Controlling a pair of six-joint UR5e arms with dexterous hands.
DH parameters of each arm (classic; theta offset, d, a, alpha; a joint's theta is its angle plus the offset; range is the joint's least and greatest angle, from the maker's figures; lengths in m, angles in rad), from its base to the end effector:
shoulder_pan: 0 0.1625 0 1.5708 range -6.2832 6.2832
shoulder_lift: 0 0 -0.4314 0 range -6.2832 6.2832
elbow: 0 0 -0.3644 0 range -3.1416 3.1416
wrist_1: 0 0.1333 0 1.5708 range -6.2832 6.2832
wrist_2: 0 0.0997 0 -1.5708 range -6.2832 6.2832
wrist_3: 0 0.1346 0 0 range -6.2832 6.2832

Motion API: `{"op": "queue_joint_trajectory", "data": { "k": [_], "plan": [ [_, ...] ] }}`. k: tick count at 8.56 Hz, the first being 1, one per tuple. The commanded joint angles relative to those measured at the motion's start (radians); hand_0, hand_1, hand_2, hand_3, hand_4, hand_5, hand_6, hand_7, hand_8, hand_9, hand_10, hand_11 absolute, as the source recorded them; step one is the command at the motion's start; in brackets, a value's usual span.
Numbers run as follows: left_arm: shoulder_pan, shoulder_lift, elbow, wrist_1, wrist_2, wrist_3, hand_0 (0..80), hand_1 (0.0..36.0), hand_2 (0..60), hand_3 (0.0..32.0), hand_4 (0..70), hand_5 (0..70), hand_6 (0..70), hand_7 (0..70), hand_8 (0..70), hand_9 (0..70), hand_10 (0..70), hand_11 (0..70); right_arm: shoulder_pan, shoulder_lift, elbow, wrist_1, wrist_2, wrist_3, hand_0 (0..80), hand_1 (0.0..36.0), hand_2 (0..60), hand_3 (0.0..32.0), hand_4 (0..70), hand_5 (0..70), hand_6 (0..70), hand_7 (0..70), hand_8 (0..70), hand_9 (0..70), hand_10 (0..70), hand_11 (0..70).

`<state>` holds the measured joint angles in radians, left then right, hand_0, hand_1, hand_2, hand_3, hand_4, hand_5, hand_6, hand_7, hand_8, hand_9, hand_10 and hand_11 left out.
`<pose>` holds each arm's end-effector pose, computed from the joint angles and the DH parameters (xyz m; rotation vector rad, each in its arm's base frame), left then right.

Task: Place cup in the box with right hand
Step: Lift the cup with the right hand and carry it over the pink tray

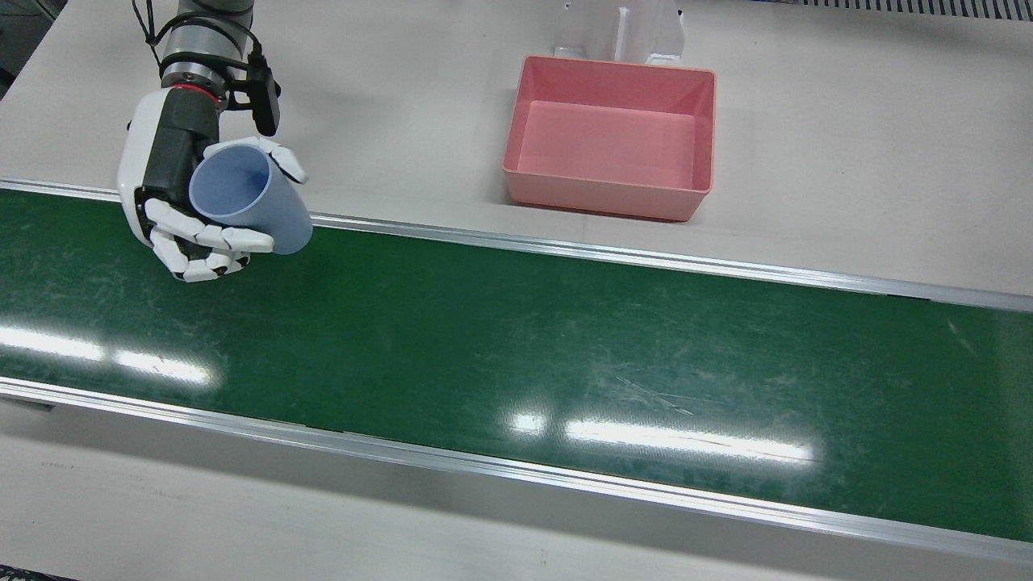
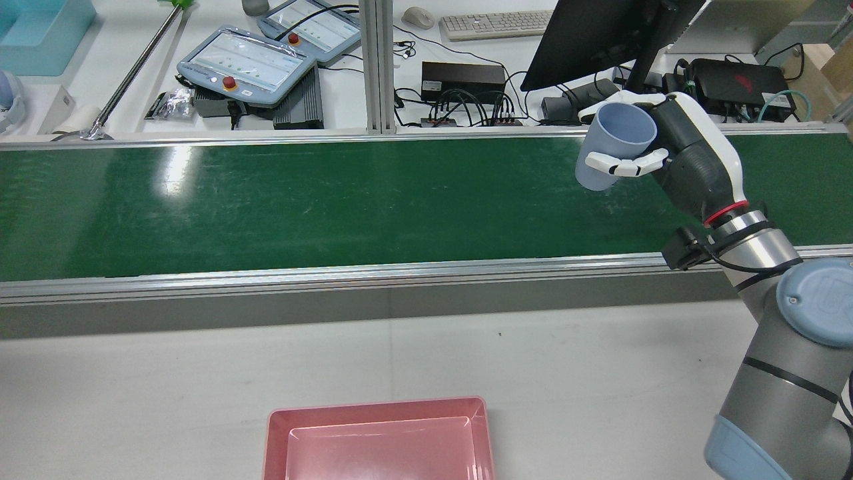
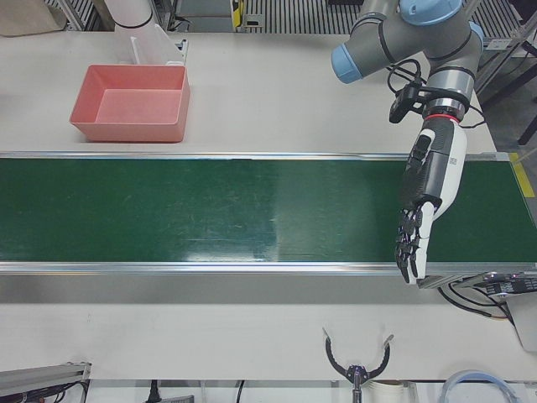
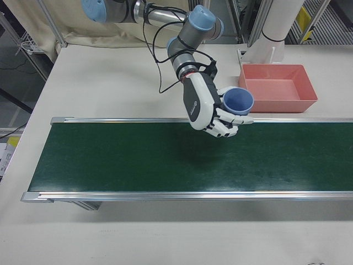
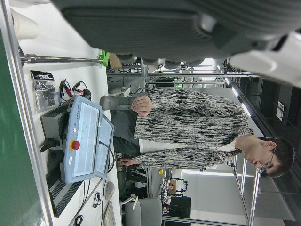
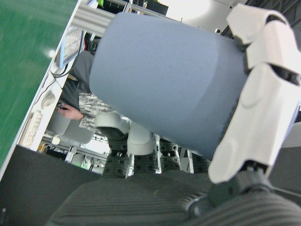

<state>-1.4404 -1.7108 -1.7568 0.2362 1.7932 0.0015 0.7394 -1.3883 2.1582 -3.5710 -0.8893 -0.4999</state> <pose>-0.0319 -0.5539 0.5605 -0.3552 2.1179 -1.9327 -0.2016 -0.4790 0.3922 0.1846 -2.3098 1.7414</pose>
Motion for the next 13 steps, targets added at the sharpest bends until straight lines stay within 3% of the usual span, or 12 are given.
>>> {"op": "queue_joint_trajectory", "data": {
  "k": [1, 3, 5, 7, 10, 11, 12, 13],
  "plan": [
    [0.0, 0.0, -0.001, 0.002, 0.0, 0.0, 0.0, 0.0, 0.0, 0.0, 0.0, 0.0, 0.0, 0.0, 0.0, 0.0, 0.0, 0.0, -0.258, 0.003, 0.226, 0.001, 0.099, -0.237, 60.6, 36.0, 60.0, 0.0, 70.0, 16.9, 36.0, 70.0, 63.2, 70.0, 48.4, 69.3],
    [0.0, 0.0, -0.001, 0.002, 0.0, 0.0, 0.0, 0.0, 0.0, 0.0, 0.0, 0.0, 0.0, 0.0, 0.0, 0.0, 0.0, 0.0, -0.478, 0.027, 0.272, 0.009, 0.189, -0.374, 60.4, 36.0, 60.0, 0.0, 70.0, 16.5, 35.8, 70.0, 63.3, 70.0, 47.7, 68.1],
    [0.0, 0.0, -0.001, 0.0, 0.0, 0.0, 0.0, 0.0, 0.0, 0.0, 0.0, 0.0, 0.0, 0.0, 0.0, 0.0, 0.0, 0.0, -0.615, 0.031, 0.262, 0.032, 0.242, -0.43, 59.6, 35.6, 60.0, 0.0, 70.0, 16.1, 34.9, 70.0, 61.9, 70.0, 47.4, 67.7],
    [0.0, -0.001, -0.001, 0.0, 0.0, -0.002, 0.0, 0.0, 0.0, 0.0, 0.0, 0.0, 0.0, 0.0, 0.0, 0.0, 0.0, 0.0, -0.678, 0.031, 0.215, 0.058, 0.244, -0.451, 59.2, 33.9, 60.0, 0.0, 70.0, 15.9, 33.2, 70.0, 59.9, 70.0, 47.4, 67.7],
    [0.0, -0.001, -0.001, 0.0, 0.0, 0.0, 0.0, 0.0, 0.0, 0.0, 0.0, 0.0, 0.0, 0.0, 0.0, 0.0, 0.0, 0.0, -0.738, 0.025, 0.088, 0.196, 0.244, -0.442, 57.2, 30.5, 60.0, 0.0, 70.0, 15.3, 32.0, 70.0, 58.6, 70.0, 48.4, 69.1],
    [0.0, 0.0, -0.001, 0.0, 0.0, 0.0, 0.0, 0.0, 0.0, 0.0, 0.0, 0.0, 0.0, 0.0, 0.0, 0.0, 0.0, 0.0, -0.742, 0.031, 0.091, 0.198, 0.244, -0.437, 57.6, 28.3, 60.0, 0.0, 70.0, 14.1, 29.5, 70.0, 54.6, 70.0, 43.3, 61.6],
    [0.001, 0.0, -0.001, 0.0, 0.0, 0.0, 0.0, 0.0, 0.0, 0.0, 0.0, 0.0, 0.0, 0.0, 0.0, 0.0, 0.0, 0.0, -0.744, 0.032, 0.094, 0.208, 0.242, -0.434, 58.6, 17.5, 6.7, 0.0, 24.5, 7.8, 7.6, 23.6, 13.7, 23.7, 8.5, 14.3],
    [0.0, -0.001, 0.0, 0.0, 0.0, 0.0, 0.0, 0.0, 0.0, 0.0, 0.0, 0.0, 0.0, 0.0, 0.0, 0.0, 0.0, 0.0, -0.746, 0.031, 0.092, 0.215, 0.242, -0.439, 54.8, 15.7, 4.6, 0.0, 13.4, 5.7, 2.8, 6.2, 5.4, 9.6, 0.0, 0.5]
  ]
}}
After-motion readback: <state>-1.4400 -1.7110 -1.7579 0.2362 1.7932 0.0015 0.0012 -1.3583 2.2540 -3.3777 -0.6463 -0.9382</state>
